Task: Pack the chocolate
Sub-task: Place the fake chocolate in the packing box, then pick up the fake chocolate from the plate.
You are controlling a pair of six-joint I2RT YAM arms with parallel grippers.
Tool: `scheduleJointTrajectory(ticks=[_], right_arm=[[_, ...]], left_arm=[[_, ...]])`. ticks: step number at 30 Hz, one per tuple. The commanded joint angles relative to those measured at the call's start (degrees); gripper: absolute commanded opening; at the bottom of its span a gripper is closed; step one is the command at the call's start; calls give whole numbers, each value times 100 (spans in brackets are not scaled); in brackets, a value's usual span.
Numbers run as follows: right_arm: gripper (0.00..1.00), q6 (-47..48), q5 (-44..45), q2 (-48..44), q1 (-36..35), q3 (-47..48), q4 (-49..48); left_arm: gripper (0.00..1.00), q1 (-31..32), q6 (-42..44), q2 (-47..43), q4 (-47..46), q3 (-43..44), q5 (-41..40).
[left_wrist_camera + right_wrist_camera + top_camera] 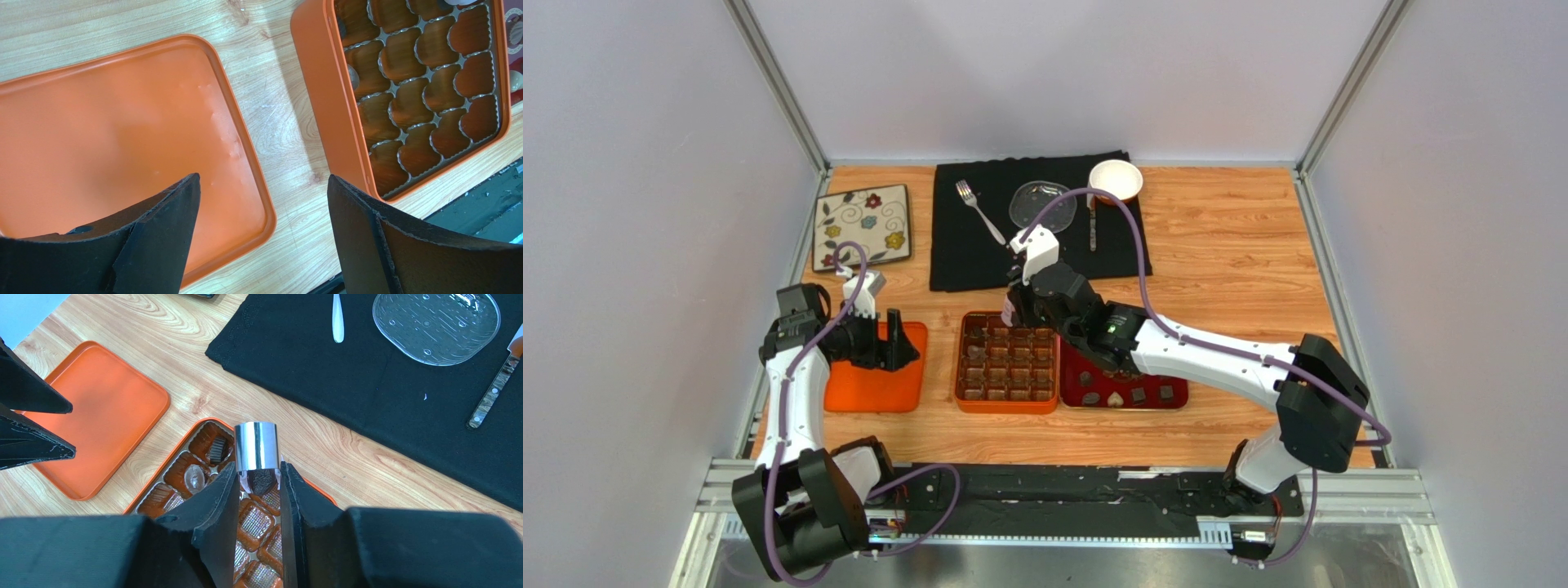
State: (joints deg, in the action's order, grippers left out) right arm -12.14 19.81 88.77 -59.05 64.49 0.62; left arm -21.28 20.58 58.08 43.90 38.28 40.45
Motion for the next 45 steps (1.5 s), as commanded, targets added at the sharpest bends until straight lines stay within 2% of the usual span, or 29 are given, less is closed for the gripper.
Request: scheduleJointTrajectory(ticks=[1, 14, 32, 39, 45], right_arm=[[22, -121, -100, -132, 16, 134, -220], [25, -131, -276, 228, -133, 415, -282], [36, -8, -224, 360, -133, 574, -352], [35, 19, -39, 176, -133, 504, -282], [35, 2, 347, -509, -116, -23, -107]], left_arm=[[84, -61, 183, 1, -31, 13, 157], [84, -69, 183, -16, -22, 21, 174], [84, -104, 227, -8, -13, 4, 174], [84, -113, 254, 1, -13, 4, 165], [84, -131, 271, 1, 4, 13, 183]])
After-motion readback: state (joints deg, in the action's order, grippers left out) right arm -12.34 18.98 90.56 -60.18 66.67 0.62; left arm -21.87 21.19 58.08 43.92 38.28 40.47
